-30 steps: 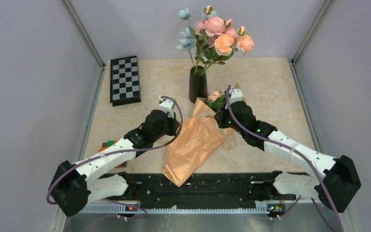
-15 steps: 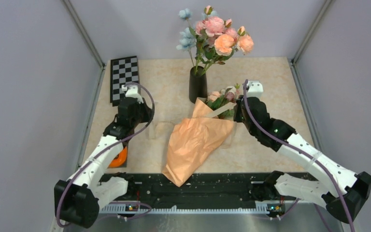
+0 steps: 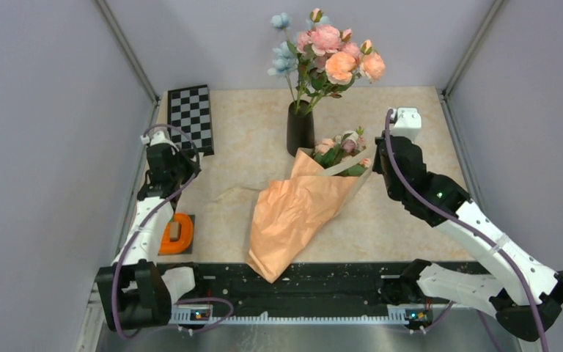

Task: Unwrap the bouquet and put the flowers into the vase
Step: Untie the ribbon from the wrapping paper.

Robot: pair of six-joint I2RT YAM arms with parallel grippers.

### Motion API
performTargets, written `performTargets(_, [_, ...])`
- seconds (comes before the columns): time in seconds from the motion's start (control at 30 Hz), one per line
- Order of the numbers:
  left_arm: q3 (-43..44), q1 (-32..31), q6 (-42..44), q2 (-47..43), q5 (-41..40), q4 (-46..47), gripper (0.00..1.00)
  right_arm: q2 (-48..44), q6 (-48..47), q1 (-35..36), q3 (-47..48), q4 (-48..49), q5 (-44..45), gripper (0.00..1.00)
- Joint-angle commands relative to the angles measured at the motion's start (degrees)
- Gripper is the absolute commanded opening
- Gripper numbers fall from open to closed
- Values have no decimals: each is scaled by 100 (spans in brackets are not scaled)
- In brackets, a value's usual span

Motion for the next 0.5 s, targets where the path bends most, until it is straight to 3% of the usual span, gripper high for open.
performTargets(0.0, [18,261,-185,64,202,350,0,-219,-38,44,82,-312,425,3])
performTargets(0.17, [-9,358,-243,139,81,226,0,-435,1049,43,-432,-1019,779,6])
performTargets(0.27, [2,409,-269,140,23,147,0,-634,1543,46,-776,-1208,714,30])
performTargets(0.3, [11,418,-269,136,10,117,7,-712,1656,46,-873,-1215,662,39])
performTargets(0.37, [62,419,-256,104,17,30,33,-801,1723,41,-1007,-1191,553,53])
performTargets(0.47, [147,421,-205,30,97,-102,52,-801,1568,45,-1066,-1018,302,62])
